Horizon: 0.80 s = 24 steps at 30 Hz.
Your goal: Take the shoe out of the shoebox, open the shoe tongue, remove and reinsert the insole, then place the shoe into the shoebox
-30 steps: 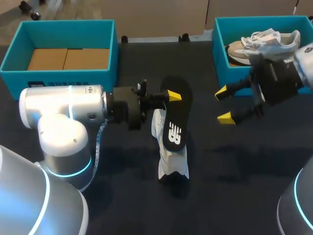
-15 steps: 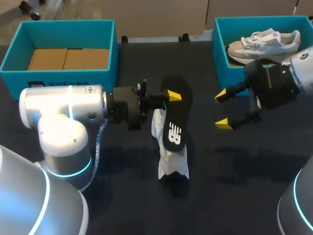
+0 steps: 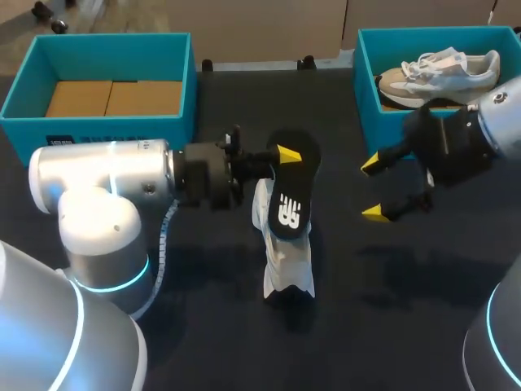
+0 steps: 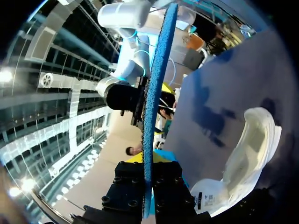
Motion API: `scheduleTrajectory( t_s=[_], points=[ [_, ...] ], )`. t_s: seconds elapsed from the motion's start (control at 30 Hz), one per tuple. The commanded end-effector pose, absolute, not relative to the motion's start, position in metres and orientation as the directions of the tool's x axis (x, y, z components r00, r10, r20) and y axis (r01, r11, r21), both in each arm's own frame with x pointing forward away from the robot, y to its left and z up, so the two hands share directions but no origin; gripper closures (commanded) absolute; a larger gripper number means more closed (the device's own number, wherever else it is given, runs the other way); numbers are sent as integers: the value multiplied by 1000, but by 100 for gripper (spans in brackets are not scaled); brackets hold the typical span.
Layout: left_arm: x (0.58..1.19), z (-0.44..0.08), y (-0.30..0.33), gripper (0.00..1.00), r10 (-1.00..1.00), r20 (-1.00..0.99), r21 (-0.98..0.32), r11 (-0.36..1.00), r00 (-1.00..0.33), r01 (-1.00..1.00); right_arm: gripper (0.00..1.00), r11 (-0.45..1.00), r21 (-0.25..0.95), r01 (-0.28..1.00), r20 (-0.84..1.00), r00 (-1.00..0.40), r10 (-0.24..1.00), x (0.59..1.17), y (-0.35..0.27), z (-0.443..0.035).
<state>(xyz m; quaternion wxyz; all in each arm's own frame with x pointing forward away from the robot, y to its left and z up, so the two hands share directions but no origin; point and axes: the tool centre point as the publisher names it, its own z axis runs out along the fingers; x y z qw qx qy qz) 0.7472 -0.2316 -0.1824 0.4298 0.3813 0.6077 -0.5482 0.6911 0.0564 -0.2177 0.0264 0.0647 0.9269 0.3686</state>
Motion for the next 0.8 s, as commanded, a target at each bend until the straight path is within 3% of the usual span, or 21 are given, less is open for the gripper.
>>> scheduleTrajectory(
  t_s=[0.03, 0.5, 0.8],
  points=[
    [734, -175, -220, 100, 11, -906, -421, 86, -424, 903, 0, 741, 665, 90, -28, -989, 146, 684, 52, -217],
    [691, -174, -216, 100, -19, -744, -668, 3, -668, 744, 0, 784, 616, 78, -59, -988, 144, 683, 49, -228],
    [674, -170, -212, 100, -16, -679, -734, -10, -734, 679, 0, 792, 607, 64, -68, -989, 132, 683, 49, -229]
  ],
)
